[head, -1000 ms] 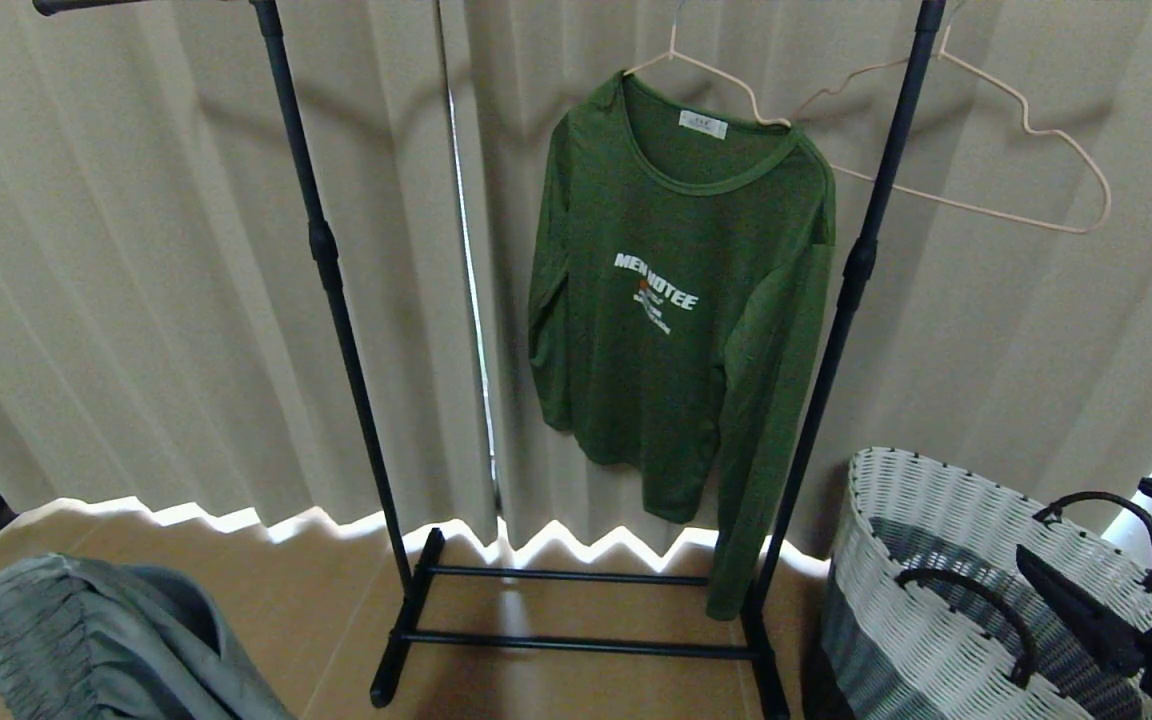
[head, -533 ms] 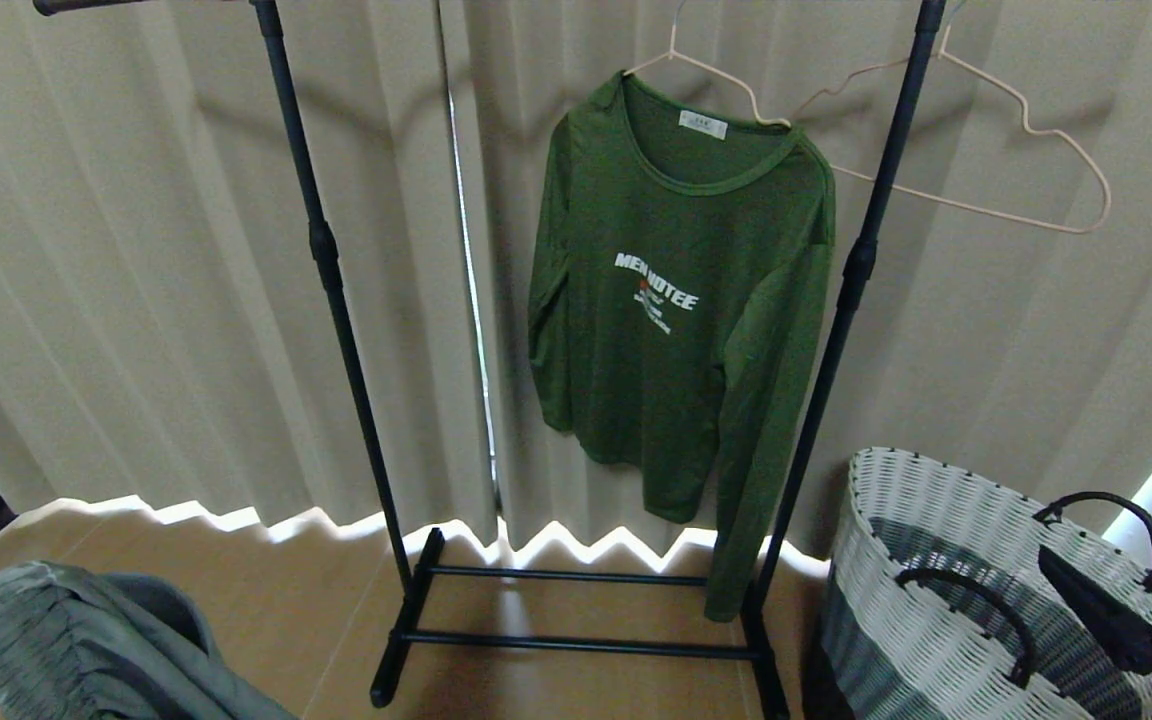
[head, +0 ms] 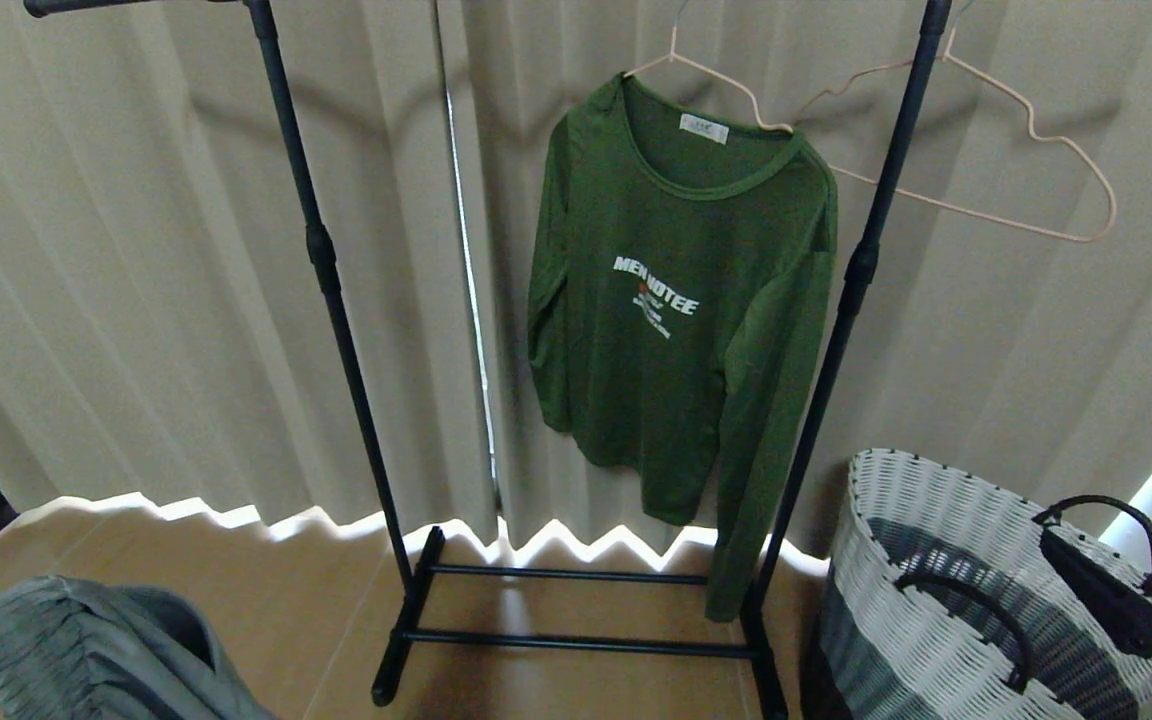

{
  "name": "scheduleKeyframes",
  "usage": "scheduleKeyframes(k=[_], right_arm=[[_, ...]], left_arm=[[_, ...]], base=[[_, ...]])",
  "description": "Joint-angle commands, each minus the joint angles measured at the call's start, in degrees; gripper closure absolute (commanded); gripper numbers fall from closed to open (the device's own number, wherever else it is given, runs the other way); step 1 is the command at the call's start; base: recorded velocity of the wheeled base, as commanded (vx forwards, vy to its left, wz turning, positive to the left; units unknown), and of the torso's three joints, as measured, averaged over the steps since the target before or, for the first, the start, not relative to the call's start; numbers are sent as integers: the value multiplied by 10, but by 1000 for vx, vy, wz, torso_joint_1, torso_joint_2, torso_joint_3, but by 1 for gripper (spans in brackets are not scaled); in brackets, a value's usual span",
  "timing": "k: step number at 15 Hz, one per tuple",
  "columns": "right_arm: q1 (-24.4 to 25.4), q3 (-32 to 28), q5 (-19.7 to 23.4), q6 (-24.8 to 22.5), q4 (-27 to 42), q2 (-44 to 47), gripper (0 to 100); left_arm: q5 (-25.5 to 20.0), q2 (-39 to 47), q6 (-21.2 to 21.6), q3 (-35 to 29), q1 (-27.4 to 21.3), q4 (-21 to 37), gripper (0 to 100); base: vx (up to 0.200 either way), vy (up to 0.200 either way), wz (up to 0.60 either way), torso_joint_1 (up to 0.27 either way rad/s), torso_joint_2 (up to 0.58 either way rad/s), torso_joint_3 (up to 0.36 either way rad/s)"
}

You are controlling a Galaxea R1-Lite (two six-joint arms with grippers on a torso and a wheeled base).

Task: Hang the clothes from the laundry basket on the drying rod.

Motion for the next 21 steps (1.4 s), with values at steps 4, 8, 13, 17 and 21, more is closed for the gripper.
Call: scheduleKeyframes(k=[4, 8, 13, 17, 21], right_arm=[[0, -1, 1, 0, -1, 0, 0], [0, -1, 1, 0, -3, -1, 0], [0, 0, 1, 4, -6, -1, 0], [2, 2, 23, 23, 1, -37, 0], [2, -1, 25, 22, 2, -40, 0]], left_arm=[[0, 3, 2, 1, -1, -4, 100], [0, 3, 3, 3, -1, -4, 100], [0, 3, 3, 9, -2, -3, 100], [0, 2, 6, 10, -2, -4, 100], [-37, 1, 2, 10, -2, -4, 100]], base=[[0, 0, 0, 71, -464, -351], [0, 0, 0, 122, -446, -337], [0, 0, 0, 156, -465, -325], [0, 0, 0, 188, -487, -311], [0, 0, 0, 211, -522, -316]])
